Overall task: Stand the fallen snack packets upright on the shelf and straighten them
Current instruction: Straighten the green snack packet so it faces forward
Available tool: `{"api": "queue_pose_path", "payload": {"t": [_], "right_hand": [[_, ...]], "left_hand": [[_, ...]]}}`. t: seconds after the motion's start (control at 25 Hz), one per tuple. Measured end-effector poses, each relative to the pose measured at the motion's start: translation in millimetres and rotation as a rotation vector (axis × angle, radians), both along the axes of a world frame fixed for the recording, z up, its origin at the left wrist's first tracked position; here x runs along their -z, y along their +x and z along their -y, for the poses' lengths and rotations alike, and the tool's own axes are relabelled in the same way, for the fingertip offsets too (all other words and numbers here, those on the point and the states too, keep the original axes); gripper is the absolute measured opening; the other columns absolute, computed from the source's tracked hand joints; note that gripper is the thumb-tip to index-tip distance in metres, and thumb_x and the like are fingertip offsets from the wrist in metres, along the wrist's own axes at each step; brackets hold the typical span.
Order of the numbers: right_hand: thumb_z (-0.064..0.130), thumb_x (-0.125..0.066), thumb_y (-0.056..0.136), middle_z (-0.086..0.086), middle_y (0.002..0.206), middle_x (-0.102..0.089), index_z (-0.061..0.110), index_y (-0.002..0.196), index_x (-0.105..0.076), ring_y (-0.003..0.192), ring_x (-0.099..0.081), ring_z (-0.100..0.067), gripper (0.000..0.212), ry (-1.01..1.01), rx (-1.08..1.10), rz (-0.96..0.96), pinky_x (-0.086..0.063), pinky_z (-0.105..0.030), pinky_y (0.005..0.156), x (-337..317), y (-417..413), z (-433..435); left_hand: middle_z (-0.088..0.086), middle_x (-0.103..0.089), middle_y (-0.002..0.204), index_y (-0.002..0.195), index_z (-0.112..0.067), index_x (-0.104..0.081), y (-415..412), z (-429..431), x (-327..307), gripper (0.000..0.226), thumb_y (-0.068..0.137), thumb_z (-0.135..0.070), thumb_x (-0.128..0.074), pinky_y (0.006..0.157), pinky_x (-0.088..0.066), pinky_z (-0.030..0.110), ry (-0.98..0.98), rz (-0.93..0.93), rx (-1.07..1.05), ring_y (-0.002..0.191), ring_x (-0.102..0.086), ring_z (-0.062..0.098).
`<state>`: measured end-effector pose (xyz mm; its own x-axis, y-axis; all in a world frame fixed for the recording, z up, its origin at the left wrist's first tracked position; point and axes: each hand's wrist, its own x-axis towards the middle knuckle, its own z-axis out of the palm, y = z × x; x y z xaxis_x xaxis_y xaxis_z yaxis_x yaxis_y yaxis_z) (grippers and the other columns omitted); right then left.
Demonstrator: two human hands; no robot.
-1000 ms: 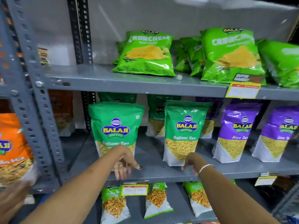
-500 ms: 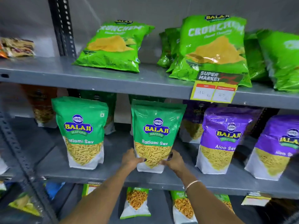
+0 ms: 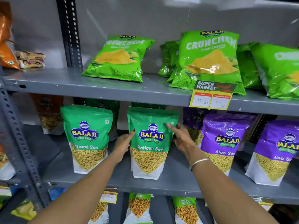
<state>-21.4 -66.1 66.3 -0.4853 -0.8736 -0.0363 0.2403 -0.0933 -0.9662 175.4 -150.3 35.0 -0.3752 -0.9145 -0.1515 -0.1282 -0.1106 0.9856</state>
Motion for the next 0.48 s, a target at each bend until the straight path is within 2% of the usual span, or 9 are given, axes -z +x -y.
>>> {"api": "queue_pose_path", "payload": {"t": [0.08,0.16,0.2,0.28,0.32,0.36,0.4,0.44,0.48], "right_hand": [[0.003,-0.067,0.078,0.002,0.074,-0.074,0.007,0.094,-0.065,0.086,-0.064,-0.026,0.016,-0.039,0.075,-0.036,-0.049,-0.041,0.09,-15.1,0.6,2.9],[0.003,-0.066,0.079,0.002,0.079,-0.072,0.015,0.087,-0.063,0.092,-0.062,-0.026,0.014,-0.029,0.082,-0.056,-0.051,-0.035,0.083,-15.3,6.3,-1.7],[0.006,-0.067,0.08,0.0,0.088,-0.071,0.016,0.091,-0.061,0.093,-0.063,-0.025,0.015,-0.003,0.062,-0.048,-0.053,-0.034,0.079,-9.8,8.5,-5.5],[0.012,-0.072,0.074,-0.008,0.108,-0.067,0.009,0.112,-0.054,0.091,-0.064,-0.021,0.041,0.102,-0.033,-0.036,-0.056,-0.036,0.077,8.3,11.1,-14.9],[0.011,-0.075,0.072,-0.009,0.112,-0.066,0.006,0.119,-0.048,0.086,-0.065,-0.018,0.054,0.198,-0.089,-0.064,-0.059,-0.028,0.069,21.4,13.5,-19.8],[0.007,-0.074,0.072,-0.009,0.109,-0.065,0.006,0.119,-0.048,0.077,-0.065,-0.013,0.054,0.28,-0.141,-0.11,-0.056,-0.017,0.054,35.8,17.7,-24.5],[0.0,-0.071,0.074,-0.01,0.105,-0.065,0.005,0.113,-0.051,0.07,-0.064,-0.009,0.044,0.334,-0.173,-0.155,-0.048,-0.01,0.042,52.1,22.6,-26.5],[-0.006,-0.069,0.074,-0.015,0.106,-0.066,0.005,0.104,-0.056,0.069,-0.065,-0.009,0.034,0.351,-0.189,-0.173,-0.047,-0.008,0.041,66.7,27.3,-27.2],[-0.012,-0.067,0.073,-0.022,0.114,-0.064,0.005,0.1,-0.058,0.077,-0.066,-0.014,0.033,0.342,-0.178,-0.171,-0.052,-0.012,0.049,75.7,32.7,-26.9]], "left_hand": [[-0.006,-0.038,0.068,0.061,-0.025,-0.037,-2.4,-2.0,-14.2,0.036,0.089,-0.045,-0.048,0.078,-0.033,0.032,-0.004,-0.037,-0.045,0.062,-0.039,0.011],[-0.004,-0.046,0.073,0.063,-0.021,-0.043,-2.2,-5.4,-19.2,0.035,0.091,-0.04,-0.048,0.081,-0.036,0.033,0.032,-0.058,-0.047,0.068,-0.046,0.014],[-0.002,-0.053,0.083,0.07,-0.018,-0.051,-1.1,-7.3,-18.8,0.03,0.091,-0.04,-0.048,0.085,-0.038,0.034,0.054,-0.063,-0.022,0.079,-0.053,0.019],[0.005,-0.055,0.115,0.11,-0.009,-0.057,3.6,-8.7,-7.3,0.039,0.089,-0.042,-0.05,0.099,-0.038,0.041,0.095,-0.026,0.062,0.115,-0.051,0.028],[0.009,-0.053,0.129,0.125,-0.009,-0.049,5.1,-9.5,3.8,0.049,0.088,-0.04,-0.053,0.104,-0.035,0.044,0.12,0.009,0.11,0.127,-0.044,0.03],[0.011,-0.049,0.138,0.13,-0.011,-0.045,6.4,-11.3,17.0,0.051,0.088,-0.036,-0.056,0.105,-0.034,0.044,0.132,0.053,0.155,0.131,-0.042,0.03],[0.012,-0.049,0.141,0.126,-0.013,-0.046,7.3,-14.9,29.0,0.045,0.087,-0.03,-0.059,0.101,-0.036,0.042,0.13,0.1,0.174,0.128,-0.044,0.03],[0.013,-0.052,0.139,0.119,-0.015,-0.049,6.3,-17.5,39.6,0.037,0.086,-0.027,-0.061,0.097,-0.039,0.039,0.113,0.138,0.16,0.122,-0.049,0.03],[0.015,-0.056,0.134,0.114,-0.013,-0.053,5.1,-19.2,46.8,0.033,0.084,-0.025,-0.063,0.093,-0.041,0.037,0.088,0.161,0.129,0.116,-0.054,0.029]]}}
